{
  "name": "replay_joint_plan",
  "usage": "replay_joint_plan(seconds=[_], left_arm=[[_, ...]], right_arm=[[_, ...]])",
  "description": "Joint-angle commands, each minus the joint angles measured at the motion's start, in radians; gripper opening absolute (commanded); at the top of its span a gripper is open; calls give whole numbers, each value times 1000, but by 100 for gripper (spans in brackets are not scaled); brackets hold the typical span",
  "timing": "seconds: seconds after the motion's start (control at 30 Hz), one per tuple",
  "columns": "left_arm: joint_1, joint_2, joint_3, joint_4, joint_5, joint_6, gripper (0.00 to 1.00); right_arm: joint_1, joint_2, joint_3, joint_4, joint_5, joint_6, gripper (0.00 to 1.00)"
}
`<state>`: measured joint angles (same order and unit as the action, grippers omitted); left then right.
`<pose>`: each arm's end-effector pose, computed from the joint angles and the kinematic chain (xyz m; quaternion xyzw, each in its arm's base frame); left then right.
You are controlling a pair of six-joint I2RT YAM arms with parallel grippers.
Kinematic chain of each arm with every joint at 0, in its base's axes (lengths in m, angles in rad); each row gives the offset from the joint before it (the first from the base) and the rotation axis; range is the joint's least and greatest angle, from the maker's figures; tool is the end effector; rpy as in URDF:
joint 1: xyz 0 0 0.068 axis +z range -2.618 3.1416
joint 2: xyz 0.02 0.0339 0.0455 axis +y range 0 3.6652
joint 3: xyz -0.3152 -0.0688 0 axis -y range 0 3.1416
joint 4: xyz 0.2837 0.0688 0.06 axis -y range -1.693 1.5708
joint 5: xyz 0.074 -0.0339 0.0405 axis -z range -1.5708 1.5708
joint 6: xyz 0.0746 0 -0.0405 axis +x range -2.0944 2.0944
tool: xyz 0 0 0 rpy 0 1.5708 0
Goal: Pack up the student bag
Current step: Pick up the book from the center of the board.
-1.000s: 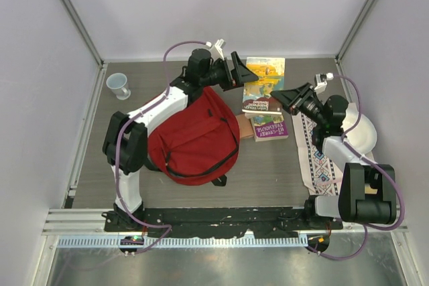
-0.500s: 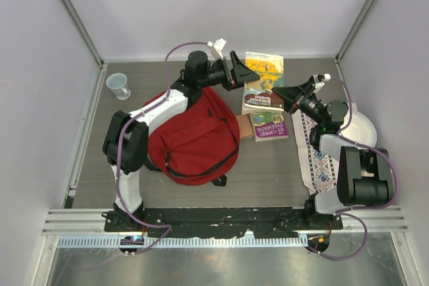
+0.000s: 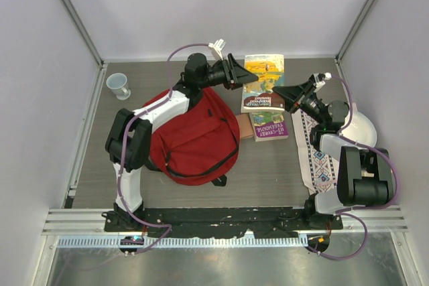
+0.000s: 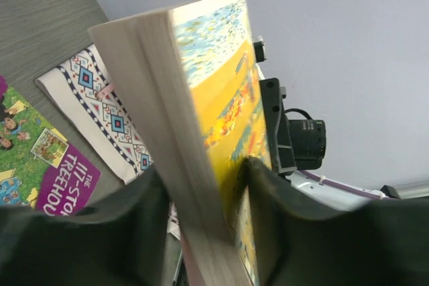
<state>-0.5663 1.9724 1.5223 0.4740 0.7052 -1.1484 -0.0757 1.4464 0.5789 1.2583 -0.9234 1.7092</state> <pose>0.4429 -0.3389 0.3373 0.0486 0.6990 -0.6656 0.2570 0.3237 0.0351 0.2940 0.1556 0.6008 0.7119 0.3286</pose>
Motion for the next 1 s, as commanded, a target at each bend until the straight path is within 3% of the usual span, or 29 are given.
replay_joint_plan(seconds=[0.0,0.17,0.23,0.27,0.3,0.33,0.37,0.43,0.5,0.53,0.57,0.67,0.77,0.87,0.97], left_arm=[[-6,-24,7,115,45,-11,38],[-6,-47,-5,60,24,24,16],[-4,-69,-13,29,7,58,3],[-4,-75,-13,-16,-6,71,0],[-4,-86,-14,-44,-38,87,0],[-3,-107,-16,-75,-56,125,0],[-3,-122,-17,-143,-78,143,0],[-1,-153,-20,-208,-151,214,0],[0,-204,-25,-306,-253,255,0],[0,-222,-33,-334,-292,283,0],[2,-253,-40,-365,-324,291,0],[2,-299,-92,-345,-421,282,0],[2,-355,-152,-273,-498,251,0],[2,-392,-186,-220,-550,237,0],[2,-423,-238,-115,-587,204,0]], right_arm=[[5,-40,44,408,-19,20,1],[5,-26,29,408,-17,17,2],[4,-15,25,395,-15,12,7],[4,-14,19,382,-12,4,14],[4,-14,16,345,-5,-26,32],[4,-24,12,311,0,-52,41],[4,-38,4,197,6,-94,52],[4,-110,-1,17,32,-281,59],[5,-176,28,-392,69,-453,71],[5,-254,48,-559,157,-667,75],[13,-283,100,-846,208,-753,81],[14,-355,144,-1078,374,-881,86],[14,-365,116,-1078,371,-823,86],[39,-368,46,-949,325,-708,86],[143,-371,18,-893,357,-657,86]])
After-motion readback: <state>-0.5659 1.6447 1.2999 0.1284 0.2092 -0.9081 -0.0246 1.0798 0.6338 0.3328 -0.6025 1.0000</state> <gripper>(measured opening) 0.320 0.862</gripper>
